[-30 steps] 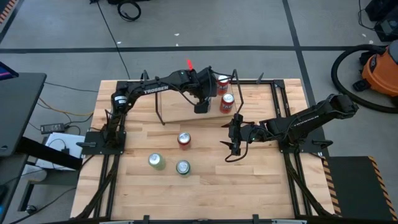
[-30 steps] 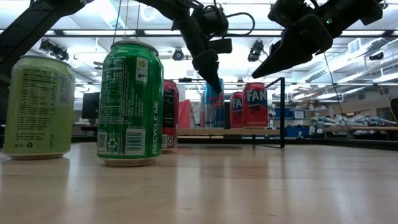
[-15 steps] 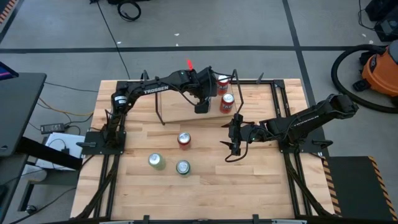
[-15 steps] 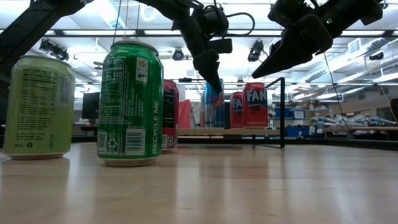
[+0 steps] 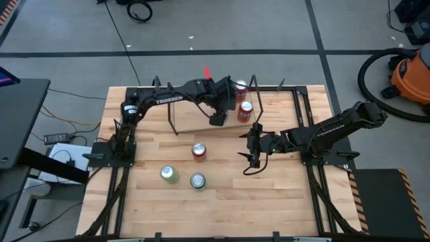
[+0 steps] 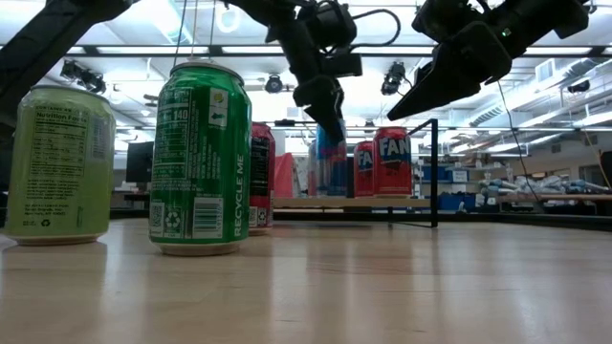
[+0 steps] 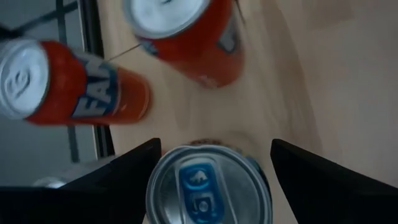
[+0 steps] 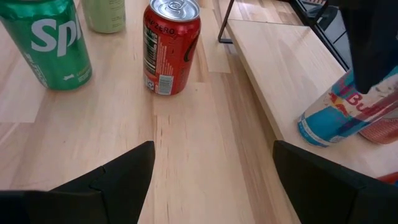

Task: Place canned beverage on shelf
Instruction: Put the blue soda can on the shelf aligned with the orange-white soda can, then put the green soda can on the shelf

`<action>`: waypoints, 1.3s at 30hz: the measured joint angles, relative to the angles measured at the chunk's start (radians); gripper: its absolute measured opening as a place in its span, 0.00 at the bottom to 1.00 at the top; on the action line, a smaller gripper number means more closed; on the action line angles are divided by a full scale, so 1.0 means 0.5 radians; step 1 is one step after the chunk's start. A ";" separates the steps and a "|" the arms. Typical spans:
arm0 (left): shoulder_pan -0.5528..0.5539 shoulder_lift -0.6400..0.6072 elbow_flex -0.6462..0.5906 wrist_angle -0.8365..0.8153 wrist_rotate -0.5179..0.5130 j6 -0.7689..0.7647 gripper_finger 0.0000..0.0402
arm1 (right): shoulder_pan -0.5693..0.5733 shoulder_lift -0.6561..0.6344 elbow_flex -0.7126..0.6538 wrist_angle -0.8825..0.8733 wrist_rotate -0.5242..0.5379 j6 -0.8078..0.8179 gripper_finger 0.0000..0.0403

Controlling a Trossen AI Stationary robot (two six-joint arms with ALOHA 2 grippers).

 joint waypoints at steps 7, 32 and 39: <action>-0.030 0.000 0.000 0.097 -0.005 0.077 0.79 | 0.000 0.000 0.000 0.000 -0.001 0.000 0.84; -0.212 -0.019 0.625 -0.705 0.050 -0.296 0.79 | 0.012 0.000 0.000 -0.002 0.053 0.005 0.84; -0.518 -0.019 0.692 -1.134 0.119 -0.684 0.79 | 0.018 0.001 0.000 0.003 0.054 0.012 0.84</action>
